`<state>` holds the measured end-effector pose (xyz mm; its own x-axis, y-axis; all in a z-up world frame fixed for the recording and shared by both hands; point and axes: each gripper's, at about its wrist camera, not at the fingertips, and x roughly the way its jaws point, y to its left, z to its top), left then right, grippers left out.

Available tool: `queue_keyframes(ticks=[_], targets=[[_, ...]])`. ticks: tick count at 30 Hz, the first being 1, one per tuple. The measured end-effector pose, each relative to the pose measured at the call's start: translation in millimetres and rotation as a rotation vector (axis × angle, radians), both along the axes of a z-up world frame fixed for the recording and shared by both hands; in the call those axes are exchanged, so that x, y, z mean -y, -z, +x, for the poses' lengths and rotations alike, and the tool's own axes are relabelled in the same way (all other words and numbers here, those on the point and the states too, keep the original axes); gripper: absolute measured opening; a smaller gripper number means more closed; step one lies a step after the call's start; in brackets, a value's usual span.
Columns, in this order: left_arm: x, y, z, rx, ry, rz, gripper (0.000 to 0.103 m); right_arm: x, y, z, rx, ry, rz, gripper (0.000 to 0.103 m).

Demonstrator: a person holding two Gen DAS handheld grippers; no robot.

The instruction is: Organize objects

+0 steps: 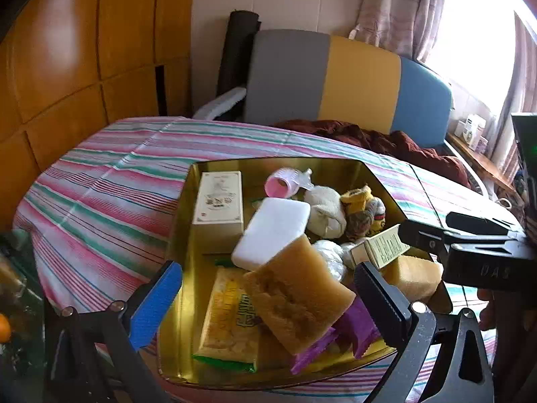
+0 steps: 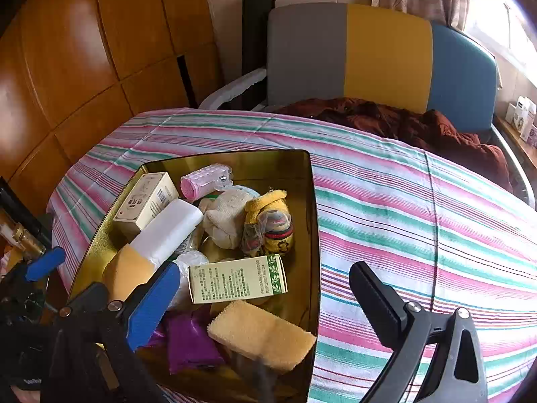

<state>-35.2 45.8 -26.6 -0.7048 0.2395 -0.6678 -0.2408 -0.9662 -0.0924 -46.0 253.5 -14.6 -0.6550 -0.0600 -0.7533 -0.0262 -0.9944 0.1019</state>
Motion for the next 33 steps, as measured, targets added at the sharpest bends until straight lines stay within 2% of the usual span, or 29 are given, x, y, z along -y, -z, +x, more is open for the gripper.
queue_keyframes(ticks=[8,17,23,28,33], targets=[[5,-9,7,-0.022,-0.044,-0.013,0.103,7,3,15,-0.007,-0.007,0.039,0.103],[2,-20,21,-0.067,-0.078,-0.042,0.103,0,-8,42,-0.072,0.072,0.074,0.103],[-3,-29,31,-0.089,-0.138,-0.067,0.103,3,-20,61,-0.119,0.109,0.098,0.103],[0,-32,40,-0.109,-0.149,-0.039,0.103,1,-24,70,-0.147,0.15,0.142,0.103],[1,-28,46,-0.111,-0.156,-0.048,0.103,7,-22,76,-0.17,0.134,0.186,0.103]])
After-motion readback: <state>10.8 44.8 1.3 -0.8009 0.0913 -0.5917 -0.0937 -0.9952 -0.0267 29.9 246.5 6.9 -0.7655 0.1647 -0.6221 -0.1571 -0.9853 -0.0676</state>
